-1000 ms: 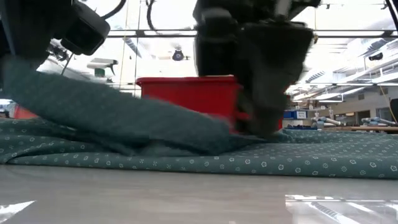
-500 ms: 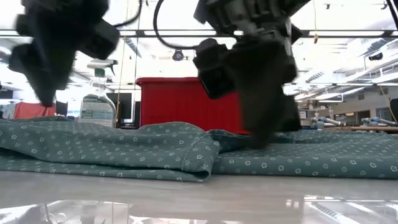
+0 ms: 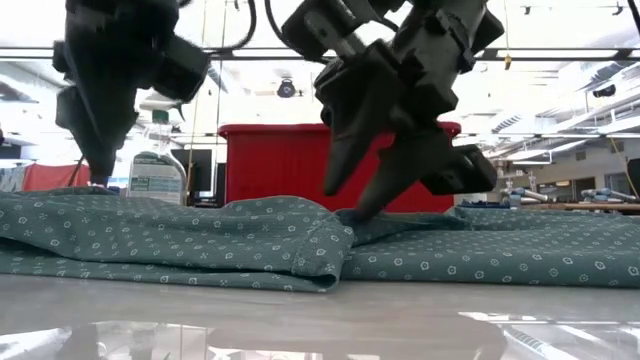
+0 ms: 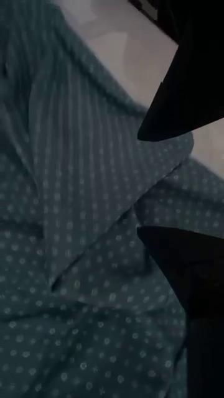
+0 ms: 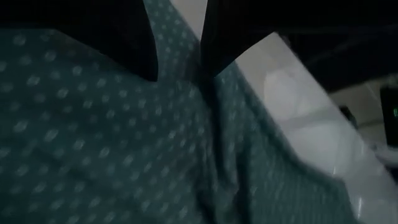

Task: Fold laundry
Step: Fold the green shirt

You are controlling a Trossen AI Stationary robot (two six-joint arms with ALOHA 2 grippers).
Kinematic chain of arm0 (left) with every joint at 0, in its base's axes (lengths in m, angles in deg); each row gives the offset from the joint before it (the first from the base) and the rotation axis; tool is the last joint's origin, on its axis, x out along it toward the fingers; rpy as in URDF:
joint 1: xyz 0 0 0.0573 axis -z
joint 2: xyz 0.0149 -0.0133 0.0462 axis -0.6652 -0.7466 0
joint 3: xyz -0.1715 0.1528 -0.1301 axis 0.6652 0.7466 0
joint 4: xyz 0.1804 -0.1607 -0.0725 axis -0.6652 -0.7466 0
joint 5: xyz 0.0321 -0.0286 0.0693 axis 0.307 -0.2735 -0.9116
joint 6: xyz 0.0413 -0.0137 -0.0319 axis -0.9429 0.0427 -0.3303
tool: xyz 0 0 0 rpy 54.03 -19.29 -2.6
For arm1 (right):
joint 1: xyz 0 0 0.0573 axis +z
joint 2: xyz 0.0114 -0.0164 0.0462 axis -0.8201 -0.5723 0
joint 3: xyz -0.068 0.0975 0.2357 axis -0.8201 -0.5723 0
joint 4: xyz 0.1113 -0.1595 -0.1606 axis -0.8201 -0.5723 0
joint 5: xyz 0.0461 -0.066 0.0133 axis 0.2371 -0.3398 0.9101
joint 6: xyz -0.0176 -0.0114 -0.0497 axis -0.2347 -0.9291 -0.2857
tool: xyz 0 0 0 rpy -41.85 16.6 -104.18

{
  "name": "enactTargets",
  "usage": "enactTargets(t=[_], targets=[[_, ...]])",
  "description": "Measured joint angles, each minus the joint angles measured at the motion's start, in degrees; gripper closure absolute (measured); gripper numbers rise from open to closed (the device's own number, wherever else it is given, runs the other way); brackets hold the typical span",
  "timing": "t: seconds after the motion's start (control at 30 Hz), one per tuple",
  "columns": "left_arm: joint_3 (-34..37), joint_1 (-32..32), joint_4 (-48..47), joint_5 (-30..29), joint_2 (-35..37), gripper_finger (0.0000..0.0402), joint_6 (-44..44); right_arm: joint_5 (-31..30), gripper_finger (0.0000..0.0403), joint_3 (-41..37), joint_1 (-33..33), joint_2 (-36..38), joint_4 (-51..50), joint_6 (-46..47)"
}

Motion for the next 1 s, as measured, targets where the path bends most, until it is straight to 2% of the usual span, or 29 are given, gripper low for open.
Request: enactTargets(t=[0.2,0.4,0.6,0.8,1.0], targets=[[6.0,-1.5,4.4,4.6,0.0,0.0162,-0.7,-1.9,0.0273,0.0,0.0,-0.2,-0.1,3.7],[8.0,-3.2,9.2,4.7,0.0,0.0162,-0.9,-2.6,0.0275,0.0,0.3,-0.2,0.2,4.7],[7.9,-5.0,12.8,4.0,0.0,0.0179,-2.0,-2.8,0.0315,0.0,0.3,-0.3,0.1,4.3],[7.9,-5.9,13.3,1.7,0.0,0.0251,-3.7,-2.6,0.0391,-0.7,-0.8,-0.3,-0.1,-0.2],[7.9,-6.0,13.3,2.0,0.0,0.0358,-4.6,-3.4,0.0398,-0.7,-1.3,-0.1,-0.2,-4.0]])
